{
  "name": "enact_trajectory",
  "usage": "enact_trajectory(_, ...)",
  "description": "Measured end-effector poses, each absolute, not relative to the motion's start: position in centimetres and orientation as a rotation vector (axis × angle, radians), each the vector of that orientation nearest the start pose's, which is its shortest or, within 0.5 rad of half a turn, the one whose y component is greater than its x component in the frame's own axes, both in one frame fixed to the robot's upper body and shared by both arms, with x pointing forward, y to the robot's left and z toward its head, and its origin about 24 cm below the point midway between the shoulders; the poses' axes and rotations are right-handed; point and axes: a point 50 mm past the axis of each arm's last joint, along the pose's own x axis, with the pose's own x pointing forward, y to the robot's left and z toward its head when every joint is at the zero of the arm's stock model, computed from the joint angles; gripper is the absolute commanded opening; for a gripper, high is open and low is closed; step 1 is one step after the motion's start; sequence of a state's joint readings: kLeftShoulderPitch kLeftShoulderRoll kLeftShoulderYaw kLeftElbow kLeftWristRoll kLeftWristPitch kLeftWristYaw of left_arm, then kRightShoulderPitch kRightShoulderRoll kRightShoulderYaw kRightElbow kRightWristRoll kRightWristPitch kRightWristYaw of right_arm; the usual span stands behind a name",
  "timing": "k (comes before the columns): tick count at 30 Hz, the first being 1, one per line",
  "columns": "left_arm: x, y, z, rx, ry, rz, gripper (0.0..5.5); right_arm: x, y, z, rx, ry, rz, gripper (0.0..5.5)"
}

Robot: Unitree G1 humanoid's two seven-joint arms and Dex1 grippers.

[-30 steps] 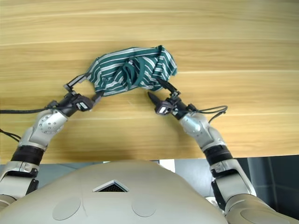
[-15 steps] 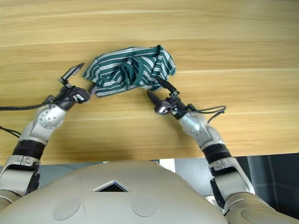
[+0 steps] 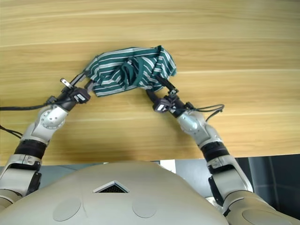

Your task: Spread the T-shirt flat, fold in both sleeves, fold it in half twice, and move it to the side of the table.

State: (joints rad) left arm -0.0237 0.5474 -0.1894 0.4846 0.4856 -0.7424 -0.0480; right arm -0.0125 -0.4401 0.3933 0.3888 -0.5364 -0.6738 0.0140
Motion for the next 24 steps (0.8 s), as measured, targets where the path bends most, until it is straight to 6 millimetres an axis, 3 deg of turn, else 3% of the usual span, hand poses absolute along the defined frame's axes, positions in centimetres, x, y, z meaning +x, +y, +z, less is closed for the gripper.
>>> enact_trajectory(6,22.8,20.5,0.4,0.916,-0.183,-0.566,0.03,20.2,-13.9,-1.2,-0.862,-0.203,0.836,3.26)
enact_trajectory(17,22.8,19.9,0.5,0.883,-0.215,-0.563,0.03,19.9,-14.0,-1.1,-0.854,-0.177,0.877,3.26)
enact_trajectory(24,23.0,19.7,2.0,0.813,-0.298,-0.513,0.03,20.9,-13.7,-1.2,-0.838,-0.200,0.840,3.26)
